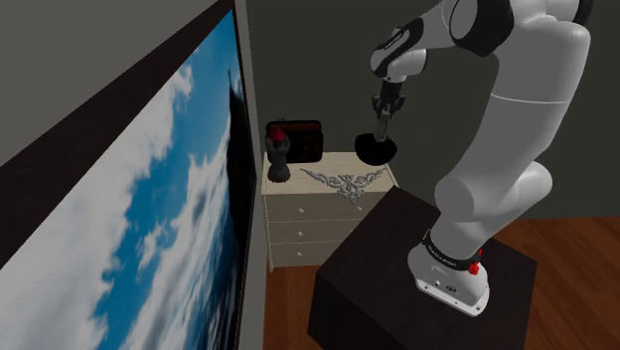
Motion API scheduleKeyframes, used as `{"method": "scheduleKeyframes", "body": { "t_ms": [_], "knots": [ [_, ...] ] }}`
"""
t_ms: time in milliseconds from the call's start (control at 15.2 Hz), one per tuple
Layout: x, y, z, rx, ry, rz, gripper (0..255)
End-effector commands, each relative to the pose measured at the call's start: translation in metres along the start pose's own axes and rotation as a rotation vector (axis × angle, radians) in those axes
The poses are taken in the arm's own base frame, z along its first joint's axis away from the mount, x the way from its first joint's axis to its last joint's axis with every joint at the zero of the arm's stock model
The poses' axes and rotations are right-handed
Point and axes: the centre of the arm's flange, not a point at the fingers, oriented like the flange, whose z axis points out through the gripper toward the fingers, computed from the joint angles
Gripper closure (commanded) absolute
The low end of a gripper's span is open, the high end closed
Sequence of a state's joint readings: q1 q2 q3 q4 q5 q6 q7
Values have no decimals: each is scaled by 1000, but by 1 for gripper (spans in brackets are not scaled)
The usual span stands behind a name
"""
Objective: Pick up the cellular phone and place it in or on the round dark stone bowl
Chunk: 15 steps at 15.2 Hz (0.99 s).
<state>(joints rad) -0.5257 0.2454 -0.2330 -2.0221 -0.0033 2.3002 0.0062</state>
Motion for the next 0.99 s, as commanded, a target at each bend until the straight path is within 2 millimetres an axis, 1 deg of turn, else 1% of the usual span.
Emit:
{"method": "scheduleKeyframes", "body": {
  "t_ms": [0, 198, 726, 792, 924],
  "knots": [
    [-2, 0, 12, 0, 1, 0, 255],
    [-3, -1, 27, 0, 1, 0, 255],
    [-3, -1, 27, 0, 1, 0, 255],
    [-3, -1, 27, 0, 1, 0, 0],
    [-3, -1, 27, 0, 1, 0, 0]
  ]
}}
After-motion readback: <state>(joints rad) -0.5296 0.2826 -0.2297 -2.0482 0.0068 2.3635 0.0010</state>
